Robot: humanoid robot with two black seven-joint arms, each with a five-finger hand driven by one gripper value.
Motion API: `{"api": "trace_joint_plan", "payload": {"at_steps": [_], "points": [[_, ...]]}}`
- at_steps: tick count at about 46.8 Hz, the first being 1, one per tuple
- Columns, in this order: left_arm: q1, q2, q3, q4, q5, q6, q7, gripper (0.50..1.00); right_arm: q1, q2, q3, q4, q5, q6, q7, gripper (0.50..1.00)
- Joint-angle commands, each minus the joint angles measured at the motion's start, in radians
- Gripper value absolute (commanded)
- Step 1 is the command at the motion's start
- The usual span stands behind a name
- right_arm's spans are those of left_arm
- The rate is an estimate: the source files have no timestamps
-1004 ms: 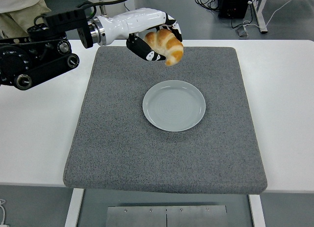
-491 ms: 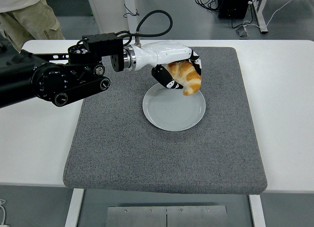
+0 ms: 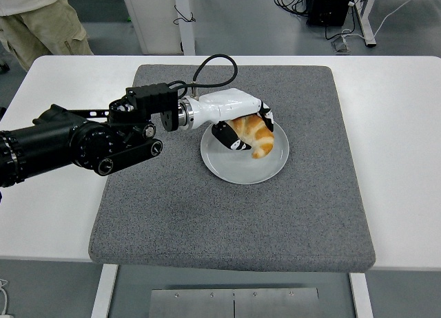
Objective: Place the bread on the plate
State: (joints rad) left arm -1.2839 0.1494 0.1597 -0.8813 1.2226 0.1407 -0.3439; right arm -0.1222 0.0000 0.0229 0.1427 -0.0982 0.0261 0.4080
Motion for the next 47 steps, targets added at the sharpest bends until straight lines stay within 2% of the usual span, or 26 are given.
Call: {"api": "trace_joint_plan", "payload": {"at_steps": [1,15,47], "points": [[0.009,-0.022,0.015,0.025,-0.002,0.005,0.000,0.500,0.000,0.000,0.000,0.000,0.000,0.000,0.000,1.000],[0.029,-0.074,0.044,0.096,-0.002,0.014,0.000,0.500,0.000,0.000,0.000,0.000,0.000,0.000,0.000,1.000],[0.046,-0.080,0.063,0.133,-0.003,0.034,-0.001,0.500,0.000,0.000,0.000,0.000,0.000,0.000,0.000,1.000]]}}
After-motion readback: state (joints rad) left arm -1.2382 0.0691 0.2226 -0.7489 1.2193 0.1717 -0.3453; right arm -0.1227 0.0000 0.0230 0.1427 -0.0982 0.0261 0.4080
